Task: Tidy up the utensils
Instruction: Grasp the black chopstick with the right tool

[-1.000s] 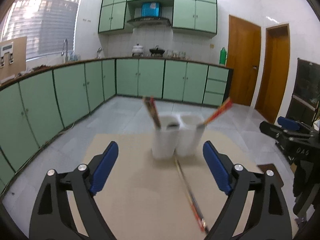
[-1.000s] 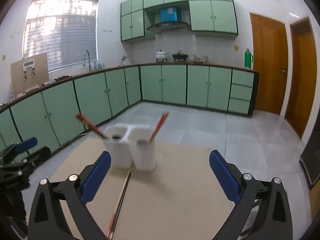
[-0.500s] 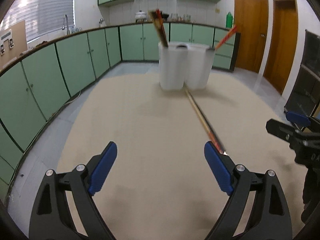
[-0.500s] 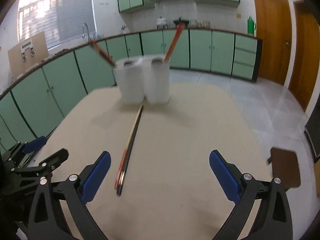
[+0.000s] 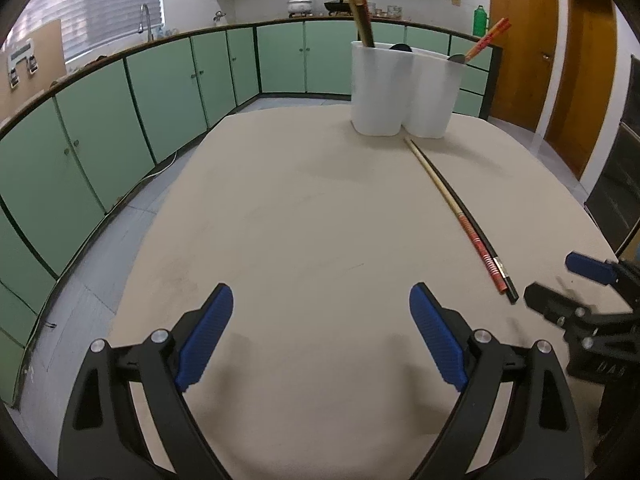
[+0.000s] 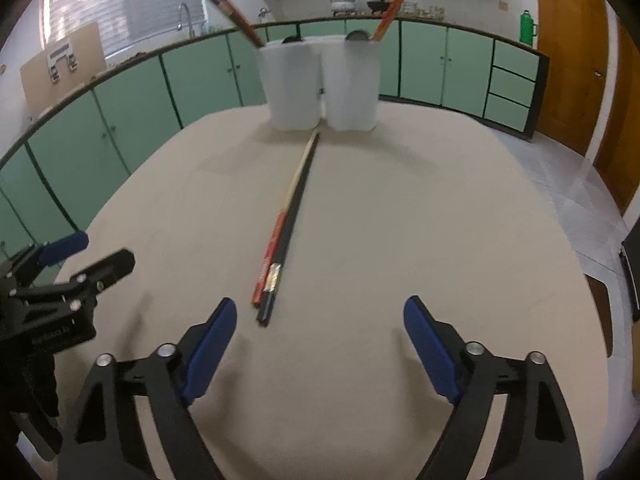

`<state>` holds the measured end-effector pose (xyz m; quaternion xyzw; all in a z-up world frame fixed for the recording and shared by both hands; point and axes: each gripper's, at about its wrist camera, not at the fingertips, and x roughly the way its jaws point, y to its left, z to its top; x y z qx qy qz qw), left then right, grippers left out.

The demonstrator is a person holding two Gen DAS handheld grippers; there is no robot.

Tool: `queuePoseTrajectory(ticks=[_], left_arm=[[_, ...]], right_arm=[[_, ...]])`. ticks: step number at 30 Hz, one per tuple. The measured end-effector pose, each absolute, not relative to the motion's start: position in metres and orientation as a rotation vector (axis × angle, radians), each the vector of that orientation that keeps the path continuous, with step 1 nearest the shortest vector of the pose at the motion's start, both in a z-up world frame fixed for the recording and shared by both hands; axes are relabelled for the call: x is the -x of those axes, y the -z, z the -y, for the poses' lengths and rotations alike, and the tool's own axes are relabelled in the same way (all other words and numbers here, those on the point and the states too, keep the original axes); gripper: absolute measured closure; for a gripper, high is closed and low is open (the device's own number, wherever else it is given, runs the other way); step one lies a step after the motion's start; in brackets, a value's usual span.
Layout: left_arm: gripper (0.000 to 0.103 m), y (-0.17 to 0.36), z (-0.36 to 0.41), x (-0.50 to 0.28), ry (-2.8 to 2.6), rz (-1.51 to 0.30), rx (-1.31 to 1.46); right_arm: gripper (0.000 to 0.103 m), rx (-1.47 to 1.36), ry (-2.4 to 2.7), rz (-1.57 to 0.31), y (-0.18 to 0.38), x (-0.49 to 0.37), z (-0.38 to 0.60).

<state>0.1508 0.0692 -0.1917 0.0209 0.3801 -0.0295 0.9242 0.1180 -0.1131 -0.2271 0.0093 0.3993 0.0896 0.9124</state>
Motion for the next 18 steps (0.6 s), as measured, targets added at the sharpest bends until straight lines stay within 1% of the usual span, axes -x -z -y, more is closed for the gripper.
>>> queuePoseTrajectory(ticks=[7,11,14,16,17,18], left_arm=[[0.015,0.192,-0.070,-0.151,0.063,-0.782,-0.038],[0.015,0.192,-0.068,-0.152,0.065,-0.784,-0.035],[0.015,0.192,-0.067,-0.154,0.066,-0.788,-0.027],[0.015,0.192,-0.067,-0.154,0.066,-0.788,-0.025],[0.015,0.192,-0.066,-0.154,0.066,-0.788,-0.025],[0.015,0.192,-0.066,-0.154,0.067,-0.788,-0.024]], right_arm=[[0.042,0.022,-0.212,-0.862,0.232,-0.122,0.099],[0.046,0.027,-0.203,-0.867,0.233,-0.125,0.097],[0.052,0.042,-0.192,-0.869,0.233,-0.127,0.095],[0.060,0.047,-0.187,-0.867,0.232,-0.128,0.095],[0.061,0.048,-0.189,-0.866,0.232,-0.128,0.095],[0.065,0.051,-0.191,-0.865,0.232,-0.128,0.094]])
